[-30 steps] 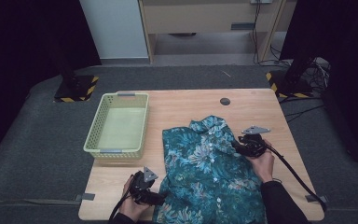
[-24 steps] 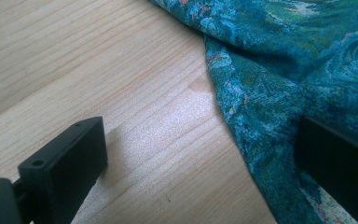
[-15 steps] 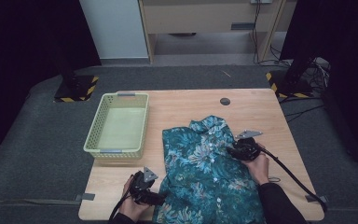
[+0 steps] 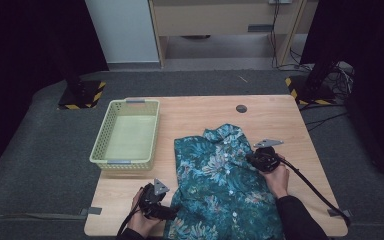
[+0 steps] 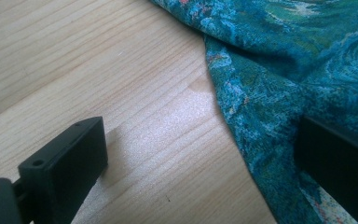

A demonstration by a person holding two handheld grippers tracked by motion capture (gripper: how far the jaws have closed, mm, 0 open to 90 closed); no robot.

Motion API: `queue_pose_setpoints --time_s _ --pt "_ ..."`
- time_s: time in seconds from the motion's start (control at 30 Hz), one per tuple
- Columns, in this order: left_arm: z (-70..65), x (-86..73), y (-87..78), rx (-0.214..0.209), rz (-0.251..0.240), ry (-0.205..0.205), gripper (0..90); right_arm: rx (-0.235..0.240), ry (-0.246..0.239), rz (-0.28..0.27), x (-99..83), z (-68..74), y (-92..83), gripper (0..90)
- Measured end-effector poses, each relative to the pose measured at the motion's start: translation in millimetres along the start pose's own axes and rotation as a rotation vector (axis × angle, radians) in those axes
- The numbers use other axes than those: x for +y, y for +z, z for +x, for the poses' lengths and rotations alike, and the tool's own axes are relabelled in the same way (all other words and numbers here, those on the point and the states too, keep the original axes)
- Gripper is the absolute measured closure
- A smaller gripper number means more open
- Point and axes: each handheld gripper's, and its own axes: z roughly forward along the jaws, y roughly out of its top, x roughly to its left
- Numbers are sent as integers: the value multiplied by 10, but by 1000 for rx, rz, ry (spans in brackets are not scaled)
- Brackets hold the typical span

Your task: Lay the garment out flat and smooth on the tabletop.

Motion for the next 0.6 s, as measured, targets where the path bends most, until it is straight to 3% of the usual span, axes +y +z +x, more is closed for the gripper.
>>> queue_pose_setpoints --time_s 0.13,0.3,0.47,0.6 --pt "0 0 0 0 0 0 19 -12 9 -43 52 -25 -108 885" --pt "0 -1 0 0 0 0 19 -80 15 -146 154 -126 -408 885" --pt "-1 -1 0 1 0 -1 19 -178 57 -274 210 -275 -749 885" --pt "-1 -1 0 0 0 -1 19 -320 96 -304 181 -427 -923 884"
